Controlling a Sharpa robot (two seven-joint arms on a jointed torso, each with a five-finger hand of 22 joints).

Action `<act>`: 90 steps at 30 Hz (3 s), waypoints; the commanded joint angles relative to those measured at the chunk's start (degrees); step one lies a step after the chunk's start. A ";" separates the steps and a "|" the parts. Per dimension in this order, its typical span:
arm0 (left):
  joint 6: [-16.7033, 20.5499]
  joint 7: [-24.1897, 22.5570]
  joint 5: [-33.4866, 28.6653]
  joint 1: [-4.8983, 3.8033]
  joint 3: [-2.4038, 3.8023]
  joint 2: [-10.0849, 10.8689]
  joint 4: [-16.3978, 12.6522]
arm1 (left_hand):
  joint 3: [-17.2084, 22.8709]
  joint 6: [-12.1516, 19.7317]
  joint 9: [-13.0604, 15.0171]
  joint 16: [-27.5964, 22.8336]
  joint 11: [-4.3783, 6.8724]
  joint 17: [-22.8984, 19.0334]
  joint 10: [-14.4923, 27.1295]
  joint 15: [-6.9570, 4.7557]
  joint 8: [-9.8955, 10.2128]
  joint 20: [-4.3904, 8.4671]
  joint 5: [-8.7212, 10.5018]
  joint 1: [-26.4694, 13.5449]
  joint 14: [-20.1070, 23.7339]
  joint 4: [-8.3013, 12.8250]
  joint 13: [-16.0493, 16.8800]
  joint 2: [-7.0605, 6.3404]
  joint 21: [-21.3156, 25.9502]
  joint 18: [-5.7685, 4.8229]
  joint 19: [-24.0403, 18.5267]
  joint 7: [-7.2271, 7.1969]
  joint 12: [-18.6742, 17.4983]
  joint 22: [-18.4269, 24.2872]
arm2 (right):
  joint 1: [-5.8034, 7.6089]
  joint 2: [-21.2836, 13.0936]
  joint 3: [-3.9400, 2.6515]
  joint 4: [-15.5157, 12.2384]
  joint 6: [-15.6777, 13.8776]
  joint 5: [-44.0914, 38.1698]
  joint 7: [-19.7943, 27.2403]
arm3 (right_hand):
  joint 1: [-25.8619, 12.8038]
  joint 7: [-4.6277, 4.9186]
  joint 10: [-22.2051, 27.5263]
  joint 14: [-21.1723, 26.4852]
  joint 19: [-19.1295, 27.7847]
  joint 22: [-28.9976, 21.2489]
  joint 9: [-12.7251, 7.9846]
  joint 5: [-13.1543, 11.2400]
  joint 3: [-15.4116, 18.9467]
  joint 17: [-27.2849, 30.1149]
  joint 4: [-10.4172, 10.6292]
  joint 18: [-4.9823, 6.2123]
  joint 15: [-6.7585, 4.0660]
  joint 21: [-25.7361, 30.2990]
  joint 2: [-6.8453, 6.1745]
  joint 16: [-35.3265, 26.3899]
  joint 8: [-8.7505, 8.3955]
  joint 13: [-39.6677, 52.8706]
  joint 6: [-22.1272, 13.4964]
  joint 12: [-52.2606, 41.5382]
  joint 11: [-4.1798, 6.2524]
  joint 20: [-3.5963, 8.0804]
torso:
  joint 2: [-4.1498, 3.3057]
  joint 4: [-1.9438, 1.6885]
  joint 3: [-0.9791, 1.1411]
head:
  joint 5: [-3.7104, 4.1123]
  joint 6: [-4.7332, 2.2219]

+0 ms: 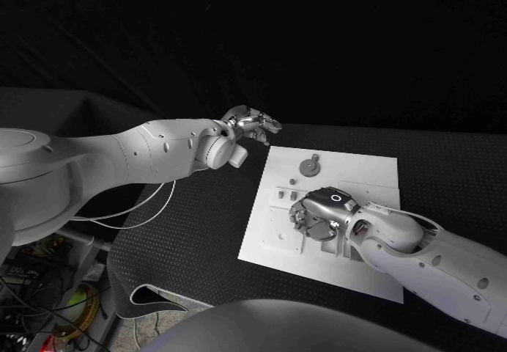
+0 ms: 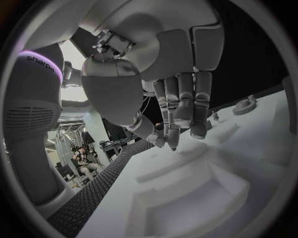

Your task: Assemble the parts on the task board

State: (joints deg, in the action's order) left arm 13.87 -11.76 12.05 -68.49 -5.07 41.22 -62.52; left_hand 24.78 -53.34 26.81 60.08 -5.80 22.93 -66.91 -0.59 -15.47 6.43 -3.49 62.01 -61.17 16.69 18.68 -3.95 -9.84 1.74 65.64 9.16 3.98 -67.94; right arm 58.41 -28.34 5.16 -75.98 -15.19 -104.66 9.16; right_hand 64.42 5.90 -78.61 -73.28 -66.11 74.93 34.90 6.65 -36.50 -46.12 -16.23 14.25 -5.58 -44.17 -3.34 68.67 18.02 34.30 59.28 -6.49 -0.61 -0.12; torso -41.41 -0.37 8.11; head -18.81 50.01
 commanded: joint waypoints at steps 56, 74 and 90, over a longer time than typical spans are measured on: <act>-0.50 -0.19 0.45 -0.35 0.05 -0.57 -0.11 | -0.45 0.34 -0.14 -0.41 0.03 0.19 0.41 0.00 -0.34 -0.18 0.12 -0.71 -0.45 -0.11 0.09 0.23 0.38 0.77 0.48 0.00 0.24 0.03 | -0.06 1.28 0.81 4.34 -0.30 6.45 5.41 | 0.46 0.23 -0.05 0.31 0.11 1.10 0.11 0.13 -0.18 -0.15 -0.22 0.75 -0.17 -0.06 0.23 -0.19 -0.05 -0.03 0.18 0.49 0.06 0.29 | 0.01 -0.02 0.07 | -2.20 -0.01; -0.61 -0.24 0.45 -0.44 0.05 -0.80 -0.09 | -0.46 0.35 -0.16 -0.44 0.03 0.22 0.42 0.00 -0.36 -0.19 0.12 -0.74 -0.46 -0.11 0.10 0.24 0.43 0.78 0.51 -0.01 0.24 0.01 | -0.26 2.04 1.73 5.80 -0.23 6.10 5.49 | 0.46 0.23 -0.05 0.35 0.15 1.12 0.13 0.13 -0.14 -0.18 -0.23 0.75 -0.16 -0.08 0.25 -0.18 -0.08 -0.02 0.17 0.51 0.05 0.27 | 0.00 -0.13 -0.01 | -2.70 -0.01; -0.58 -0.21 0.45 -0.50 0.05 -0.78 -0.12 | -0.49 0.36 -0.18 -0.46 0.03 0.26 0.43 0.00 -0.37 -0.19 0.12 -0.79 -0.47 -0.11 0.10 0.23 0.47 0.79 0.53 0.00 0.25 0.00 | -0.53 2.04 1.86 6.26 2.60 5.21 5.02 | 0.46 0.24 -0.04 0.38 0.19 1.13 0.15 0.14 -0.11 -0.21 -0.23 0.75 -0.15 -0.10 0.27 -0.17 -0.11 -0.02 0.17 0.53 0.04 0.26 | 0.04 0.08 0.08 | -2.93 -0.01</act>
State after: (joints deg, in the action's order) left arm 13.87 -11.62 12.35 -68.86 -5.07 40.54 -62.53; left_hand 24.65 -53.36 26.73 59.86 -5.91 23.10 -66.80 -0.72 -15.47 6.10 -3.49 61.82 -61.30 16.55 18.71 -3.76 -9.63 1.77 65.71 9.14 3.98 -67.94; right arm 58.80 -26.08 6.39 -70.40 -15.91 -98.36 14.32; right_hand 64.56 6.02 -78.61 -73.13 -65.79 74.91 34.99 6.42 -36.42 -46.27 -16.32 14.25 -5.52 -44.17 -3.20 68.67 17.72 34.33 59.17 -6.26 -0.61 -0.22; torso -41.40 -0.37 8.18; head -21.69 50.01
